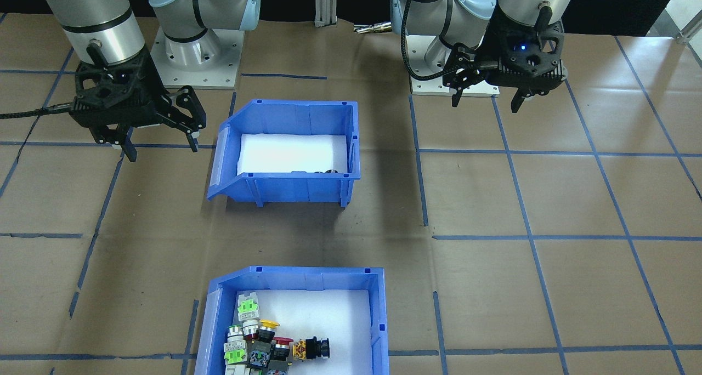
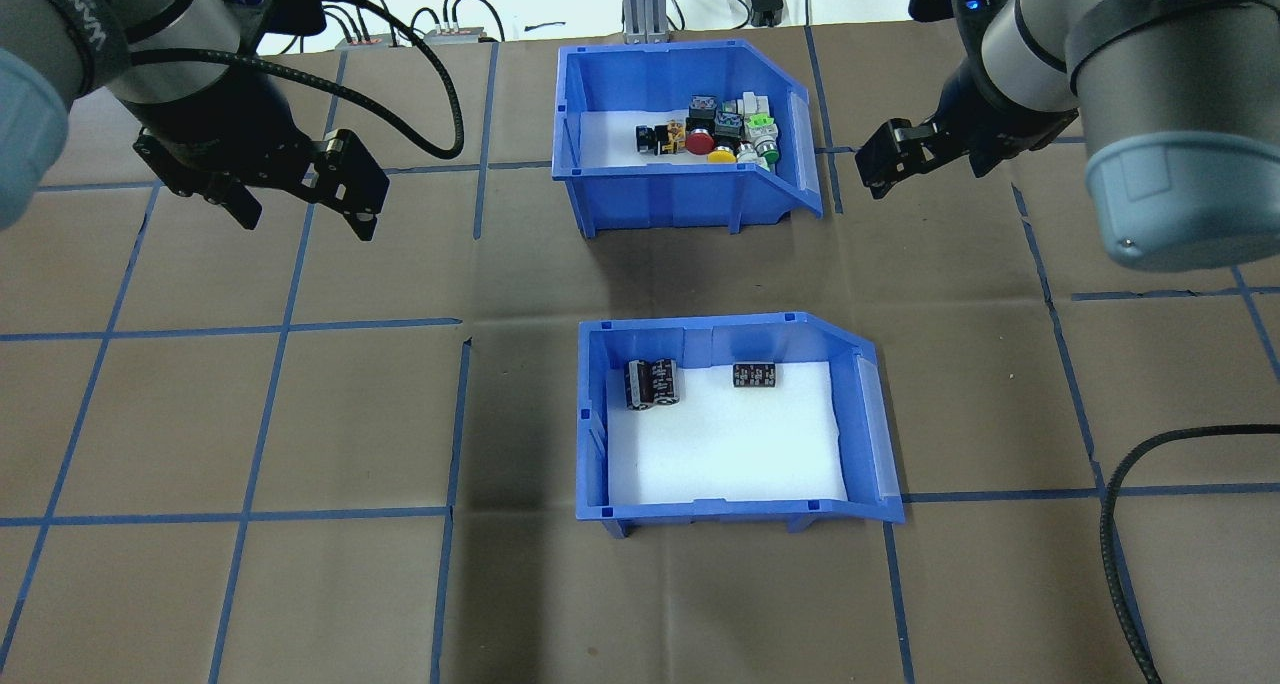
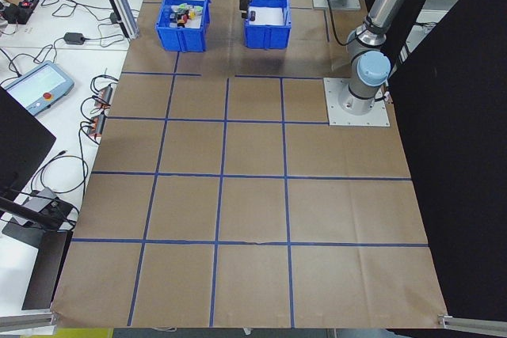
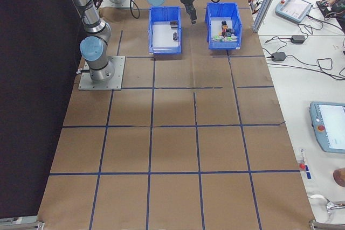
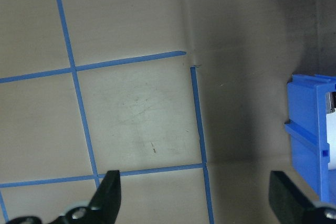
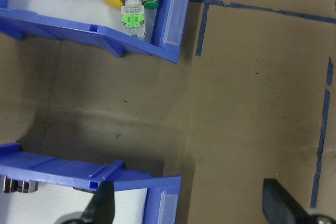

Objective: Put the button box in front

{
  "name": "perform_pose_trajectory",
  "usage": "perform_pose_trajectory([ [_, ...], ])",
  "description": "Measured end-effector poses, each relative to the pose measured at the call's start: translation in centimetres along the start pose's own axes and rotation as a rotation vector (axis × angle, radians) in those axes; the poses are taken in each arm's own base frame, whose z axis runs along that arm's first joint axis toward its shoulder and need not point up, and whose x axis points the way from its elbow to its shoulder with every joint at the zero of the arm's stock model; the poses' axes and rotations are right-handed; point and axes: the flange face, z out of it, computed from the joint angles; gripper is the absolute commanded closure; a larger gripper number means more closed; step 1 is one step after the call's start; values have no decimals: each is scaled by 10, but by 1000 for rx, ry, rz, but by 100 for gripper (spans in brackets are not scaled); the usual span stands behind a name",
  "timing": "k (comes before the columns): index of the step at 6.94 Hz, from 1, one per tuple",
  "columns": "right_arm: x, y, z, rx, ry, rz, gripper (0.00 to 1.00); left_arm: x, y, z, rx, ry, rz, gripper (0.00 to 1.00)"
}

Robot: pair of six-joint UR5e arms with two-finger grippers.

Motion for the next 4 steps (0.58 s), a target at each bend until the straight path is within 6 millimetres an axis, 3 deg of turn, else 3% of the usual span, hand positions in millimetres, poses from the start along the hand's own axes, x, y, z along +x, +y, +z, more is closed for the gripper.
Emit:
perform_pose_trajectory([
  [2, 4, -26, -8, -140, 6, 132, 0, 0, 1, 1, -4, -1, -1, 0],
  [4, 4, -26, -11, -198, 22, 206, 0, -1, 0, 2, -10, -7, -5, 0],
])
